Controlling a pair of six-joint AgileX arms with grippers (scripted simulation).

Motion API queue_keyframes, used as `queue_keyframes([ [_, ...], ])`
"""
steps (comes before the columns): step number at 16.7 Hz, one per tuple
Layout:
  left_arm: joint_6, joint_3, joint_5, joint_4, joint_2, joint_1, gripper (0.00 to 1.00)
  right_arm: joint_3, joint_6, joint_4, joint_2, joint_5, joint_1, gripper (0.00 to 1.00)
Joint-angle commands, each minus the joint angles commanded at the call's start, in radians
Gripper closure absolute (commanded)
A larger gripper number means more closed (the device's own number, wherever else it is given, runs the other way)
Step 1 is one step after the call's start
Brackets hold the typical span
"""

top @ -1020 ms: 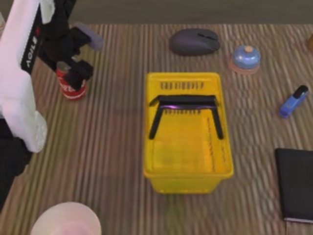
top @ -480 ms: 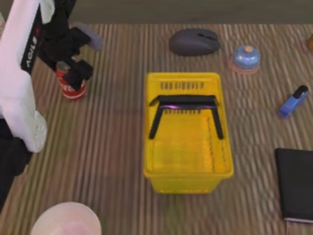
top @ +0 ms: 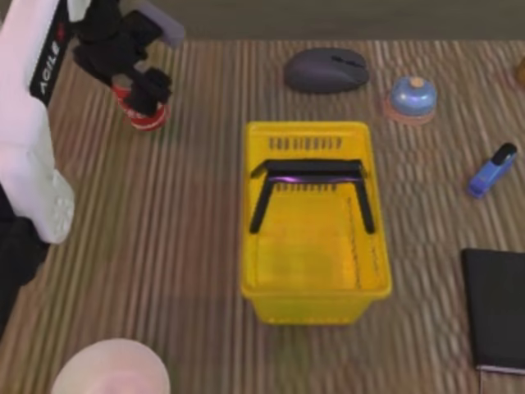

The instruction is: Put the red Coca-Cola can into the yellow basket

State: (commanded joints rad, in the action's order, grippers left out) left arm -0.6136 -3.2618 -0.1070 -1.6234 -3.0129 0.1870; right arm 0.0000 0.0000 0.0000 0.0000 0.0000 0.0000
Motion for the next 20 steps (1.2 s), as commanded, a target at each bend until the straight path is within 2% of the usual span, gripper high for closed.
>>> queue_keyframes([
  [3,0.052,0.146,-0.099,0.211,0.093,0.01,1.0,0.0,0.0,0.0,0.0,0.0,0.0,0.0],
  [6,0.123,0.343,-0.223,0.463,0.196,0.019,1.0,0.0,0.0,0.0,0.0,0.0,0.0,0.0],
  [20,0.492,1.521,-0.888,1.765,0.675,0.092,1.0,0.0,0.0,0.0,0.0,0.0,0.0,0.0],
])
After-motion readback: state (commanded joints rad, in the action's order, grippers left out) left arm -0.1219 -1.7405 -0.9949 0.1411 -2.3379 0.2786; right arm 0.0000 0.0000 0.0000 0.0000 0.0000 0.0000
